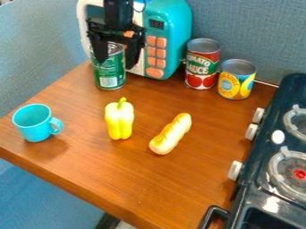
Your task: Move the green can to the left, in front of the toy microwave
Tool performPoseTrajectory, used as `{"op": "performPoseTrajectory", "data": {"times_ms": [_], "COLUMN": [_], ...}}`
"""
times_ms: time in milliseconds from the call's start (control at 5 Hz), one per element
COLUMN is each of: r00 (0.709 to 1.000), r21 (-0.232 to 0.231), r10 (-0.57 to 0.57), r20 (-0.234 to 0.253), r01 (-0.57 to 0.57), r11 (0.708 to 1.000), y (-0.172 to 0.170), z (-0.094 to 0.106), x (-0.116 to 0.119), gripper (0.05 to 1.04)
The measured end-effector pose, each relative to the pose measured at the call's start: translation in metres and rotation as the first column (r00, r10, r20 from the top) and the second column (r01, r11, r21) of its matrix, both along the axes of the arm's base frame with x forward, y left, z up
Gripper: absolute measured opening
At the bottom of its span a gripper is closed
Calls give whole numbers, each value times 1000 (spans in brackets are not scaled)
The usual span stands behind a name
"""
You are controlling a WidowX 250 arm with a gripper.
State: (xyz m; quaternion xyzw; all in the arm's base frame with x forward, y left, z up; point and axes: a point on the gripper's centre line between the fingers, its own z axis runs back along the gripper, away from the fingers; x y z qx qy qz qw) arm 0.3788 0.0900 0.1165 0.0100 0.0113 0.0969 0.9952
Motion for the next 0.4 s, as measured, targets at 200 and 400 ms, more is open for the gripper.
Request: {"op": "performPoseTrajectory", "data": {"times_ms": [200,400], "r00": [994,976], "r21": [13,9], "r10": [-105,-216], "r20": [-15,-20], "r01": [106,216], "r11": [994,976], "y": [-31,-57], "z": [-1,-2], "x": [-15,-29], "gripper": [999,999]}}
